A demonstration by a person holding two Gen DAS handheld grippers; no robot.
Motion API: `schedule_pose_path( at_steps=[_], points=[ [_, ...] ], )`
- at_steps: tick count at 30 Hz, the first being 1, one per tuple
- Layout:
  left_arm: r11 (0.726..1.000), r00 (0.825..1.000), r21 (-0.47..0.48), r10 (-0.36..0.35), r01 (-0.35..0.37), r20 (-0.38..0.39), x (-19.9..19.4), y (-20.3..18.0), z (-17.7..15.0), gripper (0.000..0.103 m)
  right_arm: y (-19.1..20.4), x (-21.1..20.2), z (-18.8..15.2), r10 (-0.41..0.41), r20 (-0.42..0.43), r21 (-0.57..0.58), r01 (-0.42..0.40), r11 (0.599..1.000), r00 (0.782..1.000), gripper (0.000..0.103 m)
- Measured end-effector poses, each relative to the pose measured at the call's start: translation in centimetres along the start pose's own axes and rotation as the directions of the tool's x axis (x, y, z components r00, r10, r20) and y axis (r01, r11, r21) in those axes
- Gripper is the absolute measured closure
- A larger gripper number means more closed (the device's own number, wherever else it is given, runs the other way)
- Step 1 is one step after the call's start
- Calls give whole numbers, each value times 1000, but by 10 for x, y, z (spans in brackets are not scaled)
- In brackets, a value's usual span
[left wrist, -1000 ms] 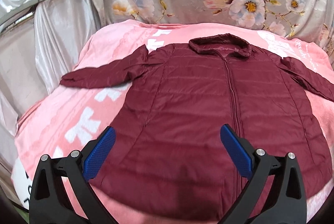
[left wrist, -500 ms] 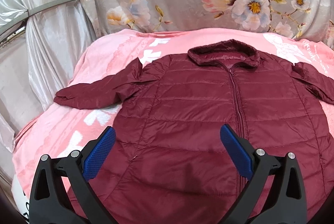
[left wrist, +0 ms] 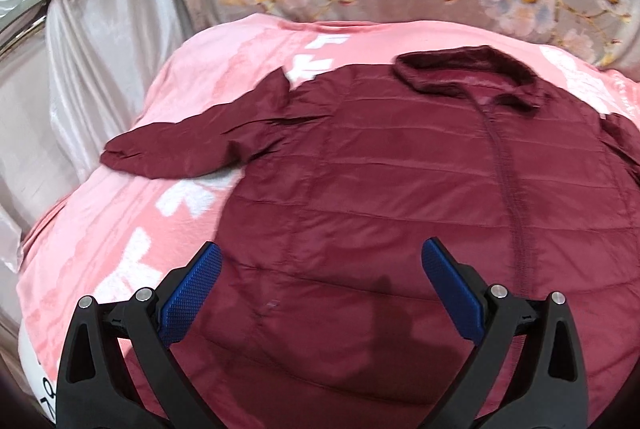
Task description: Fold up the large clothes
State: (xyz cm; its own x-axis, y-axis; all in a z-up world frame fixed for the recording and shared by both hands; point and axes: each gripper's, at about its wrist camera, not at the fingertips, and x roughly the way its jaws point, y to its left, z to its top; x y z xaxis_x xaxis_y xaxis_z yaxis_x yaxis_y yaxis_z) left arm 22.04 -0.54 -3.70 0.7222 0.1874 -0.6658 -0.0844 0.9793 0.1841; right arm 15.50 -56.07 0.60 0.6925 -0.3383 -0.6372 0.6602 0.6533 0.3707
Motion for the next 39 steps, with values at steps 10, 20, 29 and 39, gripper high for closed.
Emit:
schedule_pose_path(
  at_steps=[10, 20, 29, 39],
  points=[
    [995, 996, -63, 75, -78, -40, 30, 49, 2, 5, 265, -44, -122, 375, -250, -478, -451, 754, 892, 100],
    [988, 990, -152, 1, -23, -143, 67, 84, -14, 5, 351, -38, -272, 279, -564, -570, -610, 550, 778, 83],
    [982, 989, -188, -45, 17, -141, 68, 88, -20, 5, 298, -63, -234, 366, -480, -438, -579, 687, 797, 52],
    [975, 990, -220, -53, 24, -128, 64, 92, -23, 5, 294, 5, -216, 423, -543, -105, -558, 823, 725, 56]
  ],
)
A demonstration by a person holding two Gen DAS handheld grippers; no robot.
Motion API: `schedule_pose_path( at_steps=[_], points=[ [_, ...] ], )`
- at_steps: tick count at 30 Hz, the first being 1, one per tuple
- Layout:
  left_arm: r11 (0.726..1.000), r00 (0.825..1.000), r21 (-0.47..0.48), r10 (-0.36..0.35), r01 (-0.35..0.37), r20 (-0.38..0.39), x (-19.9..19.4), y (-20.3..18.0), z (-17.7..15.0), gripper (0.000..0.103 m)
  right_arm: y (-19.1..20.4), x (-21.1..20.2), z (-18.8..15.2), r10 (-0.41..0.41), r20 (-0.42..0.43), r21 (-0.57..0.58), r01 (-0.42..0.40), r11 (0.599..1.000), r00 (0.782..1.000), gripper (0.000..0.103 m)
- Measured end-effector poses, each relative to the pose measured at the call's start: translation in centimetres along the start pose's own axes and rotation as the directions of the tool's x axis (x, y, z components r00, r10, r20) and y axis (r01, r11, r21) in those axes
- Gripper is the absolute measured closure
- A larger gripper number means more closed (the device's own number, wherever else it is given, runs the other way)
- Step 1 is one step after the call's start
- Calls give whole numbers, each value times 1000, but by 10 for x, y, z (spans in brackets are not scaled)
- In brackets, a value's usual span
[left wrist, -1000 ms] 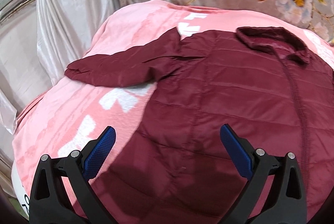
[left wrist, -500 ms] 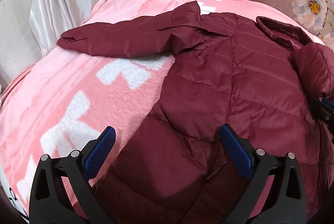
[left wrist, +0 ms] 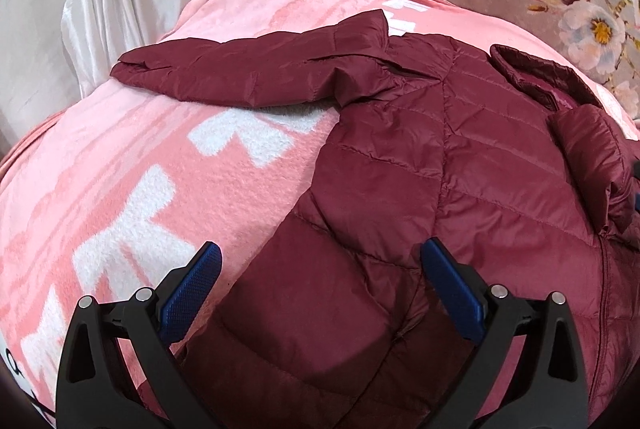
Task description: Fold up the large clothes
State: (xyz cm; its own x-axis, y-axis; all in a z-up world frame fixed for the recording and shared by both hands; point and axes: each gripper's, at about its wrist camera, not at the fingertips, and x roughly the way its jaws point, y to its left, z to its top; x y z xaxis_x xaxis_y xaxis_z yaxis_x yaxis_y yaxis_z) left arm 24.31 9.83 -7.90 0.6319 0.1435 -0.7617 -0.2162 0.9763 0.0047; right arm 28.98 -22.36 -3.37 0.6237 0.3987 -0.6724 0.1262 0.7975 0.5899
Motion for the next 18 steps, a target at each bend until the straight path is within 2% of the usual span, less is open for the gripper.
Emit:
schedule_pose_path(
  at_steps=[1, 2, 3, 5, 6, 9, 11, 13, 14, 18],
  points=[
    [1000, 1000, -1, -1, 1, 0, 0, 0, 0, 5, 26, 8, -4, 98, -56, -75, -102, 992, 994, 64],
    [1000, 1000, -1, -1, 1, 1, -1, 1, 0, 5, 46, 8, -8, 153, -71, -132, -161, 978, 986, 70],
    [1000, 1000, -2, -1, 1, 2, -1, 1, 0, 5, 70, 2, -14, 192, -61, -211, -201, 957, 979, 70],
    [1000, 1000, -4, -10, 10, 1, -2, 3, 2, 5, 92, -10, -23, 157, -5, -305, -151, 940, 988, 71],
    [1000, 1000, -7, -21, 21, 4, -4, 4, 3, 5, 94, -16, -26, 111, 32, -324, -95, 941, 993, 71],
    [998, 998, -20, -64, 64, 28, -13, 5, 9, 5, 69, -28, -28, 29, 77, -268, -7, 963, 997, 71],
    [992, 993, -41, -119, 120, 28, -17, 1, 19, 5, 46, -37, -28, -22, 90, -216, 41, 975, 996, 70],
    [980, 983, -67, -186, 185, 0, -14, -7, 30, 5, 17, -49, -24, -64, 110, -145, 79, 986, 992, 66],
    [968, 970, -86, -239, 234, -43, -6, -15, 38, 5, 5, -53, -23, -84, 118, -114, 98, 989, 989, 65],
    [945, 938, -132, -316, 298, -144, 22, -44, 51, 7, -40, -67, -21, -172, 148, -33, 179, 983, 974, 65]
  ],
)
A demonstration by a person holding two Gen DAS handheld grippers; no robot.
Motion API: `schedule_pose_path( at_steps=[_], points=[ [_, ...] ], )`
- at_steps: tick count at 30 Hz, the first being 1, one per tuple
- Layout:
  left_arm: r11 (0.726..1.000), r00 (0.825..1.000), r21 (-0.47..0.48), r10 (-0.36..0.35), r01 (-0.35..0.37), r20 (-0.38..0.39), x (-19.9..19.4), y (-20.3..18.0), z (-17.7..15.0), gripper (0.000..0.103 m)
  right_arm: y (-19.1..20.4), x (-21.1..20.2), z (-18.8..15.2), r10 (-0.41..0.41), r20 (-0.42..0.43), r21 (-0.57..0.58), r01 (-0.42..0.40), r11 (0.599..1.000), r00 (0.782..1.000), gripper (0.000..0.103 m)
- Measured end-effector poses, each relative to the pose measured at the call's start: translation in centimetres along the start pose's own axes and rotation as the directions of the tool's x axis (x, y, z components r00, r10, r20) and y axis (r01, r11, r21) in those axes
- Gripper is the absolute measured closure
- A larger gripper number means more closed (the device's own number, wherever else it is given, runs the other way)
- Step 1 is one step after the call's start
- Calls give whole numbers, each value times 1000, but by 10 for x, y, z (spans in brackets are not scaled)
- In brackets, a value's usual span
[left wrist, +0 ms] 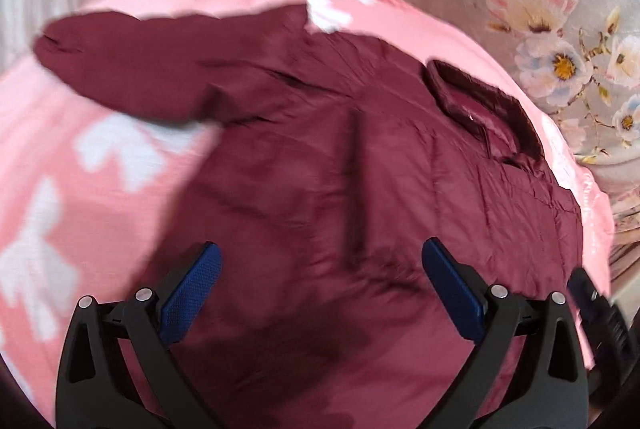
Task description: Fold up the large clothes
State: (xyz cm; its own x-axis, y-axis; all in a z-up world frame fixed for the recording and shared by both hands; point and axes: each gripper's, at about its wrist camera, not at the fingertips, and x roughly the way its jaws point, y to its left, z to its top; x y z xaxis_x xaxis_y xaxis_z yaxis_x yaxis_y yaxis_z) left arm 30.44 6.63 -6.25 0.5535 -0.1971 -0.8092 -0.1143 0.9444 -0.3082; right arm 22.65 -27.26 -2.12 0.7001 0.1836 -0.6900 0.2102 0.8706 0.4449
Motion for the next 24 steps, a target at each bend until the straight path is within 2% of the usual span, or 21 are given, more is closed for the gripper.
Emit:
schedule_pose_path(
  at_steps=[1, 3, 4, 5, 6, 7, 9, 12, 16, 18, 19, 20, 22, 24],
  points=[
    [1000, 1000, -5, -14, 14, -25, 8, -4, 2, 11, -9, -2, -1, -29, 6, 9, 29, 1000, 1000, 65],
    [1000, 999, -8, -1, 1, -35, 17, -12, 3, 35, -28, -7, -1, -79, 16, 37, 78, 996, 997, 65],
    [1000, 1000, -3, 20, -20, -19, 17, -15, 4, 42, -39, -9, -2, -107, 18, 59, 106, 993, 994, 65],
    [1000, 1000, -1, 26, -26, -11, 16, -16, 5, 56, -49, -11, -2, -127, 19, 77, 126, 989, 992, 65],
    [1000, 1000, 3, 18, -18, -1, 14, -17, 6, 88, -56, -12, -2, -144, 16, 95, 142, 985, 989, 65],
    [1000, 1000, 5, -3, 3, -5, 14, -16, 9, 103, -61, -11, -2, -156, 10, 112, 154, 982, 988, 64],
    [1000, 999, -4, -30, 30, -11, 12, -13, 15, 103, -83, -10, -3, -174, -4, 177, 172, 969, 985, 64],
    [1000, 999, 27, 0, -2, 43, 3, -14, 23, 103, -102, -7, 0, -159, -3, 255, 155, 954, 987, 64],
    [999, 997, 39, 19, -22, 76, -4, -12, 28, 103, -117, 2, 12, -147, 6, 327, 137, 935, 989, 64],
    [998, 995, 46, 45, -50, 87, -3, -11, 27, 103, -119, 5, 16, -138, 12, 348, 125, 929, 990, 74],
    [997, 993, 47, 63, -68, 95, -2, -10, 25, 103, -118, 3, 18, -138, 30, 348, 119, 930, 990, 95],
    [995, 991, 50, 83, -88, 103, -1, -8, 21, 103, -116, 1, 19, -142, 43, 339, 119, 933, 989, 101],
    [994, 990, 48, 96, -101, 100, 2, -1, 16, 103, -107, -9, 20, -153, 97, 297, 118, 948, 983, 101],
    [993, 991, 49, 103, -107, 83, 10, 4, 9, 103, -99, -11, 19, -187, 112, 250, 155, 956, 976, 102]
  ],
)
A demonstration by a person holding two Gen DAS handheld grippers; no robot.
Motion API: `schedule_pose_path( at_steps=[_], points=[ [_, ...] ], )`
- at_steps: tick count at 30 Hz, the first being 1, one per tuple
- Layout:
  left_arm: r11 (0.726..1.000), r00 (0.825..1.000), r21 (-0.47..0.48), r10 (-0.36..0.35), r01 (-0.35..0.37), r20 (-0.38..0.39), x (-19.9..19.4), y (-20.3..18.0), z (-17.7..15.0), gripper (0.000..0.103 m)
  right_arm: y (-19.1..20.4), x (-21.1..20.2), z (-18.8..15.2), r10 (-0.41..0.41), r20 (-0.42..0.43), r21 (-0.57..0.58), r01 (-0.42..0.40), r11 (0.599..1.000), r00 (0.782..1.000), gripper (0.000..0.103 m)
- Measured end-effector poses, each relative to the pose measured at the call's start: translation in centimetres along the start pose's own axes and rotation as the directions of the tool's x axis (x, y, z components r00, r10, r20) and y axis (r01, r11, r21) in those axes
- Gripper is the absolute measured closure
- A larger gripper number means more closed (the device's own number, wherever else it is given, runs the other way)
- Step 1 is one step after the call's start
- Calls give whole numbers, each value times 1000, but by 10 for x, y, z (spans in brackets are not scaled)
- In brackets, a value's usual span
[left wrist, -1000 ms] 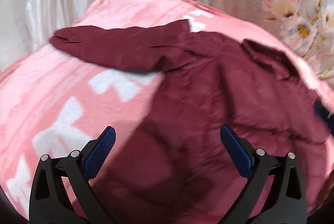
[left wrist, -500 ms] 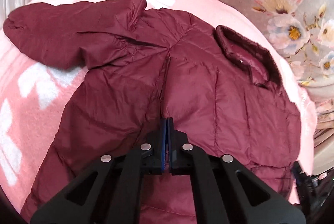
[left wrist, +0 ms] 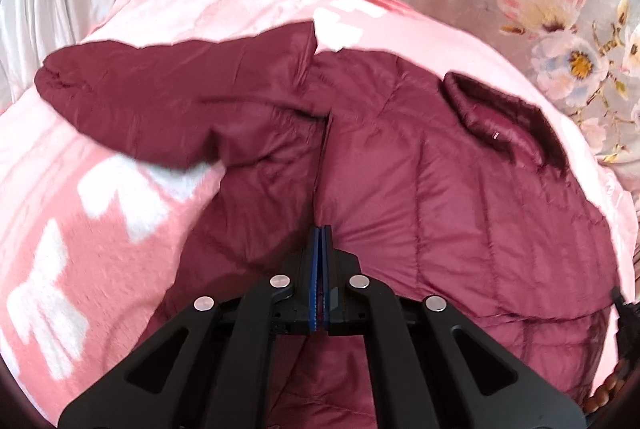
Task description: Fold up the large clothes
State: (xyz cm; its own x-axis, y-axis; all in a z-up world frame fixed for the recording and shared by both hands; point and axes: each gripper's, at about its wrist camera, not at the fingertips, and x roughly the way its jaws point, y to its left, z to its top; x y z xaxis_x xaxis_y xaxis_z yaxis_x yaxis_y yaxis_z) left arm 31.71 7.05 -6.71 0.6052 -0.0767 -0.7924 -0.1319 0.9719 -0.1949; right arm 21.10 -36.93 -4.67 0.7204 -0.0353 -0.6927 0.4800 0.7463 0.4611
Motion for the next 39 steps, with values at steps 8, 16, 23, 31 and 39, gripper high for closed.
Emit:
schedule_pose_path(
  at_steps=[8, 16, 23, 31, 39],
  points=[
    [997, 997, 57, 51, -54, 50, 11, -7, -18, 103, -14, 33, -14, -77, -106, -11, 76, 997, 991, 103],
    [993, 993, 84, 79, -86, 83, 11, -13, -22, 102, 1, 22, -18, -166, -58, -68, 162, 984, 984, 100],
    [993, 993, 82, 75, -82, 86, 10, -12, -23, 103, 106, -34, -60, 8, 15, -361, -2, 933, 1000, 92],
    [996, 995, 68, 58, -64, 86, 9, -10, -23, 103, 168, 13, -116, 8, -201, -468, -104, 877, 980, 98],
    [997, 995, 57, 45, -50, 86, 9, -9, -23, 102, 167, 24, -130, -36, -216, -482, -74, 873, 976, 100]
  ],
)
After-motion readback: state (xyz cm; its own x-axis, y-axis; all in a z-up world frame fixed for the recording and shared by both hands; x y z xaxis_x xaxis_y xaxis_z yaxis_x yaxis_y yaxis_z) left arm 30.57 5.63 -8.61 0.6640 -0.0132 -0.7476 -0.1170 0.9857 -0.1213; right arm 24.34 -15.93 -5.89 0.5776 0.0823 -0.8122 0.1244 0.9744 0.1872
